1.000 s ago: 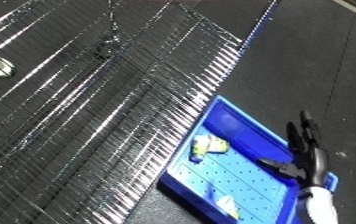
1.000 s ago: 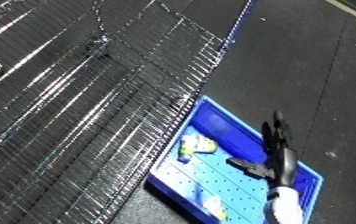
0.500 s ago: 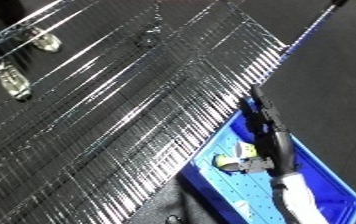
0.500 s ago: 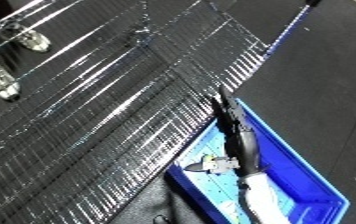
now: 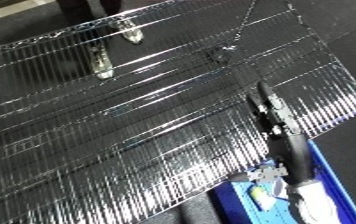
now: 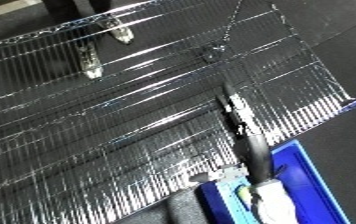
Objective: Pick up the object and place it into the box
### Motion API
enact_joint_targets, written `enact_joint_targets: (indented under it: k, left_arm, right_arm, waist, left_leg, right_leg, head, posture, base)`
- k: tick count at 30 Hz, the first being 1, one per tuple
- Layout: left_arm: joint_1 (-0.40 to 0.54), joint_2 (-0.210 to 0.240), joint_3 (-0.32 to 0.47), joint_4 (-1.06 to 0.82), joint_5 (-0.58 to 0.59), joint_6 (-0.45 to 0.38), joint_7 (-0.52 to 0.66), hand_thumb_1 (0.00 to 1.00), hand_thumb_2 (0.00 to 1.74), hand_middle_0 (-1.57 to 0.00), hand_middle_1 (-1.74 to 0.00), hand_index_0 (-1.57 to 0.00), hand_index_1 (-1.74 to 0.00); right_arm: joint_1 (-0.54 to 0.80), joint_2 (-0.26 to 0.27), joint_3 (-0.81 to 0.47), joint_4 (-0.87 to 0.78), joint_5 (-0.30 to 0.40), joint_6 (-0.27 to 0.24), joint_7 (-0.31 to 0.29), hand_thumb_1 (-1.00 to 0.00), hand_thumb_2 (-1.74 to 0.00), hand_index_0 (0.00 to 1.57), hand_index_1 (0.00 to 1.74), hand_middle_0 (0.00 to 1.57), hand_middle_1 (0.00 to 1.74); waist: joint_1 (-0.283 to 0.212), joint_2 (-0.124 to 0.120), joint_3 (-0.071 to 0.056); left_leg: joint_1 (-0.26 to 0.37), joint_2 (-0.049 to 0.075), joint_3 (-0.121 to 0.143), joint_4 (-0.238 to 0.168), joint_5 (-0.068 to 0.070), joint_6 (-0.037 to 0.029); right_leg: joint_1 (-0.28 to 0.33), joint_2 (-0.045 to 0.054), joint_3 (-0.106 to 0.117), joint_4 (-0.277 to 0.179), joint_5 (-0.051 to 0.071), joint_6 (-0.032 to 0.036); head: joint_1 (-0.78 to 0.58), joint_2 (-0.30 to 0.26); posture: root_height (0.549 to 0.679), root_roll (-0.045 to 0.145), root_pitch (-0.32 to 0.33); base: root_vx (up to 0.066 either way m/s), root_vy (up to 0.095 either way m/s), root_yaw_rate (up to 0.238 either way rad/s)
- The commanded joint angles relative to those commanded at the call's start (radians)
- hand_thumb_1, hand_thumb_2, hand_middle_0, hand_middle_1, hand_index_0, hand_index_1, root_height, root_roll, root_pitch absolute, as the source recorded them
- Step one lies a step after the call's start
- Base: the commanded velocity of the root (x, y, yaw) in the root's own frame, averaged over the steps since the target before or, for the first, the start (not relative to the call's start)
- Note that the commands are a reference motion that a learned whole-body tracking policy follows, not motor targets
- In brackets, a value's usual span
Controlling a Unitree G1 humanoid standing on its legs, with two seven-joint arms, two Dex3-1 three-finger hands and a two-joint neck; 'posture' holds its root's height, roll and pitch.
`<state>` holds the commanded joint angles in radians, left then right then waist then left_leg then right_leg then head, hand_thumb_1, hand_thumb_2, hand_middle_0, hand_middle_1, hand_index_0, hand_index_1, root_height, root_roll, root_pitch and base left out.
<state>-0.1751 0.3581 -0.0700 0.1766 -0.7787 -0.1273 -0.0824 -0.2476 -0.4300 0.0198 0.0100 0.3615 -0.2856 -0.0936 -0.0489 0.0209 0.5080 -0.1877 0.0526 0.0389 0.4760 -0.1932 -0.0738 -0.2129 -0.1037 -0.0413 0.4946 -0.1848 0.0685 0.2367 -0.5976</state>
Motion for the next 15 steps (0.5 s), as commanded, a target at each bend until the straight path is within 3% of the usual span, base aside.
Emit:
enact_joint_targets:
  k: [7, 15]
  left_arm:
    - [0.007, 0.011, 0.004, -0.009, 0.007, 0.016, -0.006, 1.0, 1.74, -1.57, -1.74, -1.57, -1.74]
    - [0.031, 0.022, 0.005, -0.029, 0.011, 0.031, -0.019, 1.0, 1.74, -1.57, -1.74, -1.57, -1.74]
  right_arm:
    - [0.006, 0.009, 0.021, 0.015, -0.012, 0.016, -0.021, 0.0, 0.0, 0.0, 0.0, 0.0, 0.0]
    - [0.054, 0.017, 0.035, 0.034, -0.017, 0.0, -0.043, 0.0, 0.0, 0.0, 0.0, 0.0, 0.0]
  waist:
    - [0.02, -0.014, 0.004]
    - [0.031, -0.025, 0.009]
  left_leg:
    - [-0.019, 0.001, -0.013, 0.03, -0.002, 0.0014]
    - [-0.031, -0.001, -0.021, 0.056, -0.012, 0.0085]
  right_leg:
    - [-0.001, 0.0027, -0.013, 0.018, -0.002, 0.0018]
    - [-0.005, 0.0038, -0.015, 0.044, -0.011, 0.0057]
  head:
    - [-0.052, -0.013]
    - [-0.095, -0.039]
  posture:
    - [0.666, 0.046, -0.068]
    - [0.664, 0.042, -0.075]
  base:
    - [0.043, -0.032, 0.081]
    - [0.049, -0.017, 0.042]
